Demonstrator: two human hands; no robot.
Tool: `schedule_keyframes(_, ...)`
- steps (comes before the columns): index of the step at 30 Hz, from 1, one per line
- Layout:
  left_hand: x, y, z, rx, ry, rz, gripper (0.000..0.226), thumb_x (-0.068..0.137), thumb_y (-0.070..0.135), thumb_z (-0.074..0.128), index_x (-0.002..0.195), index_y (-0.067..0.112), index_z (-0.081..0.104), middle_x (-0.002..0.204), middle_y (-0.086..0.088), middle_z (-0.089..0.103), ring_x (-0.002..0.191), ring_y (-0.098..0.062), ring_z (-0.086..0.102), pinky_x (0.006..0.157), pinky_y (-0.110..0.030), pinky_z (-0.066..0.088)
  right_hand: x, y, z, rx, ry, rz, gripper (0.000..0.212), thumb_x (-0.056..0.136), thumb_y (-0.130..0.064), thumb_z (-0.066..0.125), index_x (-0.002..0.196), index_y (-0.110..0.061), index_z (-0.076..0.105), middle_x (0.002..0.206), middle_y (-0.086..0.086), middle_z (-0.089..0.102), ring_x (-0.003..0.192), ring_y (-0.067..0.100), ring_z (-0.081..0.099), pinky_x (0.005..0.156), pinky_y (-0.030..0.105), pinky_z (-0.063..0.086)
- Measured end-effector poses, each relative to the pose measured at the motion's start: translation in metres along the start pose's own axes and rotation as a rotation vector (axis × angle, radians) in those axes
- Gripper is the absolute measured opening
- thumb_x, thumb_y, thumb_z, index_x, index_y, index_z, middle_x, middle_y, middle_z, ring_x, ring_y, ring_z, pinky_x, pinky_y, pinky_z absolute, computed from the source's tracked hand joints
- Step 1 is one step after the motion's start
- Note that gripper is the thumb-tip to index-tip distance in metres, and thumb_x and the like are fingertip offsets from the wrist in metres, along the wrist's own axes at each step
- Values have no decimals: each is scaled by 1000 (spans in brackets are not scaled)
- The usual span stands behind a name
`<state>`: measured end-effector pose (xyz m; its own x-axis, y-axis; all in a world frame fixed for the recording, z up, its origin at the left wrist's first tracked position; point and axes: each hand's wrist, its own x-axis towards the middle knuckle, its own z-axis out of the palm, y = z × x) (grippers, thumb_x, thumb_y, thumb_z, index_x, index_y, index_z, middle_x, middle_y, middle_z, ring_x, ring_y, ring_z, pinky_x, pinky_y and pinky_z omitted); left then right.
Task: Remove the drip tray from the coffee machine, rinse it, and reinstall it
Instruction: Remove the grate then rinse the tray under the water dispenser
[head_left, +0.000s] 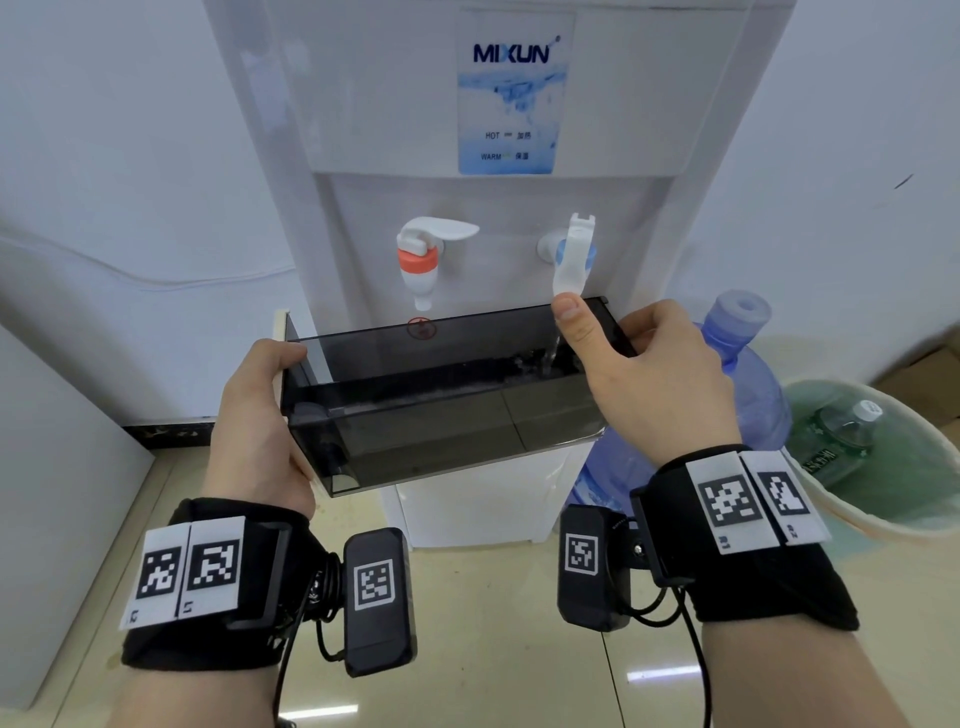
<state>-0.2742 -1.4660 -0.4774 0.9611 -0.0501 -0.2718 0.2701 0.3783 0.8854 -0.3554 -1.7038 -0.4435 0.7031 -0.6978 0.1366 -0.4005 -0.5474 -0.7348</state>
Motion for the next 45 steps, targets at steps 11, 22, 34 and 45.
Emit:
schedule_keyframes(11,0,-4,-5,4,17,-3,21,85,40,62,83,24,75,72,1,76,56,-20,72,47,-32,57,-3,1,1,-22,-9,-14,79,67,-96,42,101,-26,52,83,-17,55,82,18,55,60,33,33)
schedule_keyframes(22,-2,-4,-4,8,-2,-18,31,88,38,60,68,24,79,72,2,76,54,-20,72,46,-31,56,-2,4,2,-12,-4,-18,78,67,-96,43,99,-25,53,84,-16,57,85,20,57,71,34,37)
schedule_keyframes(34,-2,-5,-5,11,4,-16,21,87,40,61,87,23,73,73,2,76,55,-20,71,47,-30,56,-2,6,2,-5,-3,-9,79,67,-96,43,100,-25,54,83,-17,56,86,20,56,72,34,36)
schedule_keyframes(45,2,3,0,14,-6,9,26,85,40,61,72,25,78,73,1,76,56,-21,72,47,-33,57,4,-2,1,5,-7,-9,81,67,-96,44,102,-25,54,84,-16,57,87,21,56,73,34,37)
